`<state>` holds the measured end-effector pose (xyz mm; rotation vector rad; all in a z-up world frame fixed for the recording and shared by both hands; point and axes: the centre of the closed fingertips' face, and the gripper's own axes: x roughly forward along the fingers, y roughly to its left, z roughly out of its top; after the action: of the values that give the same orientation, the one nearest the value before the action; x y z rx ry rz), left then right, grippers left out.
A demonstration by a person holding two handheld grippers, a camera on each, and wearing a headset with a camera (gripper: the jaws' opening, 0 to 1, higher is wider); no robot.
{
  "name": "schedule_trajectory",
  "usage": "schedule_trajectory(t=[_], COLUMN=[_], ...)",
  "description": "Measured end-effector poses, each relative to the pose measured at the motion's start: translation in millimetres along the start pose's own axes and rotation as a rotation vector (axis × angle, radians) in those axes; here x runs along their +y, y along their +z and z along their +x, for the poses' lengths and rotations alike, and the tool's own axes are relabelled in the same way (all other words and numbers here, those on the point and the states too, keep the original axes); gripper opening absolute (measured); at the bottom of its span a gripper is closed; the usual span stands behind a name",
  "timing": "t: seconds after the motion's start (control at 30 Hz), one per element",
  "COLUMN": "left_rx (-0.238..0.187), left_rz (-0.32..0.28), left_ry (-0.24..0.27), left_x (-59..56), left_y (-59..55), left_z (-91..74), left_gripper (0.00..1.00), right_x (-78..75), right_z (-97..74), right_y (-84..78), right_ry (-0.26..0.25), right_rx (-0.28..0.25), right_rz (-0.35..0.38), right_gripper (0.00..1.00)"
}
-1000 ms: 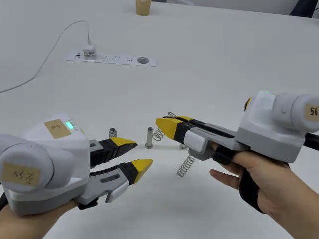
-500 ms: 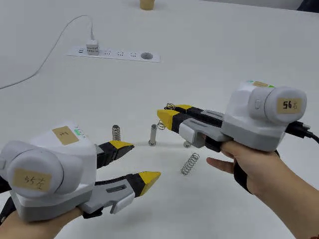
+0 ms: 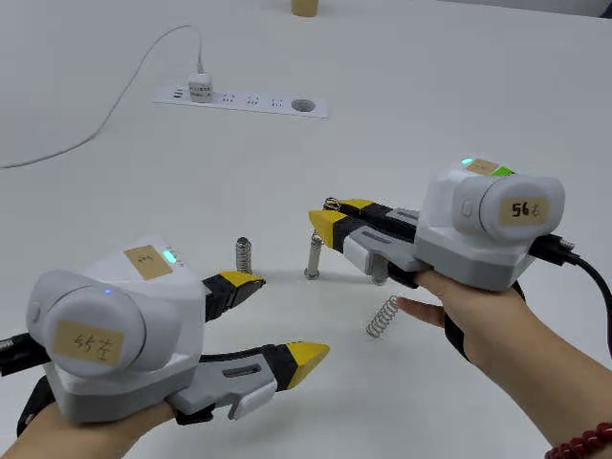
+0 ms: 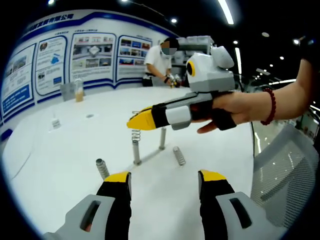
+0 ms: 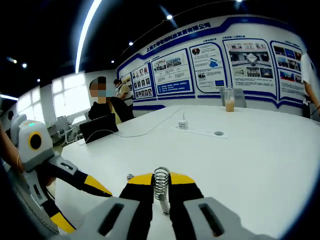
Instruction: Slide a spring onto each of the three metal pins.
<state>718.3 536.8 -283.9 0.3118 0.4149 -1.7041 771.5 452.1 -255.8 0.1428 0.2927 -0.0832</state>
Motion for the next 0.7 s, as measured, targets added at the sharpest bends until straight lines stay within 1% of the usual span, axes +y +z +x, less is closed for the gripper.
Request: schedule_trajectory(t=[0.17, 0.47, 0.7], left_rx=[-0.007, -0.009, -0.008], left_rz=[0.002, -0.005, -0.011], left_ry=[0.004, 0.009, 0.007], left_x=[1.0, 1.5, 0.6], left_y=[1.7, 1.8, 1.1], left_z=[-1.0, -0.3, -0.3], left_gripper=[0.57, 0.59, 0.60], right_x=[-0.3, 3.7, 2.1], right_z=[3.3, 3.1, 2.6], right_y=[-5.3, -3.9, -11.3], right_ry=[-0.004, -0.003, -0.025], right_rx=[0.020, 0.023, 0.059], right_rz=[-0.029, -0.099, -0.141], right_gripper=[0.12, 0.12, 0.12])
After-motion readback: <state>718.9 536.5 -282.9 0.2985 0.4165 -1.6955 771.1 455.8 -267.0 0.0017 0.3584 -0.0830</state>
